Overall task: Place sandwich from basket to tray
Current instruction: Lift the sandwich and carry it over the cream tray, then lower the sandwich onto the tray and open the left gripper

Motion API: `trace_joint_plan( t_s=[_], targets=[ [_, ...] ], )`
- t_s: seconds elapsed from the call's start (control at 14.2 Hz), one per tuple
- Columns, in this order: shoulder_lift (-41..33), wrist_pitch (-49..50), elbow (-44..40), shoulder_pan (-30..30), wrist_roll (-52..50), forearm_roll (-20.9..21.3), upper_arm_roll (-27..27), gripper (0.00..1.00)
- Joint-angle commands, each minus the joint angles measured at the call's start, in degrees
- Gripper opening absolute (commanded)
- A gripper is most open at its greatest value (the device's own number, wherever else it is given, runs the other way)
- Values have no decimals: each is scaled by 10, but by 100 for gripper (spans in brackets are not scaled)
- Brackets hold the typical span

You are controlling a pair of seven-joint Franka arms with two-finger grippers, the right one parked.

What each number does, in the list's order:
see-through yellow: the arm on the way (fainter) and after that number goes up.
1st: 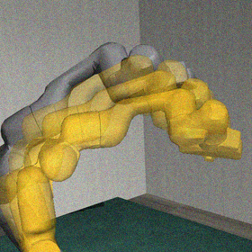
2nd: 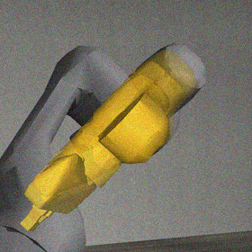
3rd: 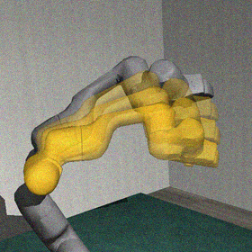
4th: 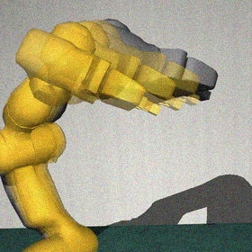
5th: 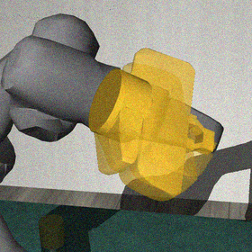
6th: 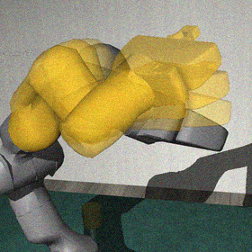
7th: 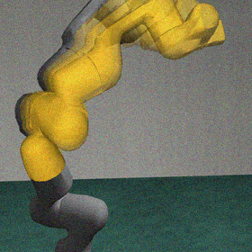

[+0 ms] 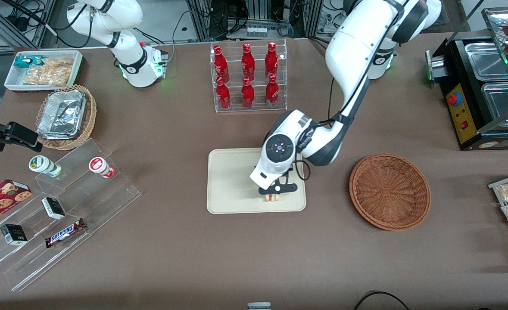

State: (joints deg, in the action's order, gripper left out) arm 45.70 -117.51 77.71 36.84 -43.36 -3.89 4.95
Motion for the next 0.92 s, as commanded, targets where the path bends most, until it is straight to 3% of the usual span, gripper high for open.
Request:
trace_joint_plan(
  t_s=[0.0,0.07,0.42,0.85],
  targets=[
    [22,-15,-32,12,-10,-7,-5,47],
    [19,-18,-31,9,-8,-8,-5,99],
    [-39,36,-30,-15,2,2,-9,100],
    [-157,236,2,-71,11,8,-37,100]
  ],
)
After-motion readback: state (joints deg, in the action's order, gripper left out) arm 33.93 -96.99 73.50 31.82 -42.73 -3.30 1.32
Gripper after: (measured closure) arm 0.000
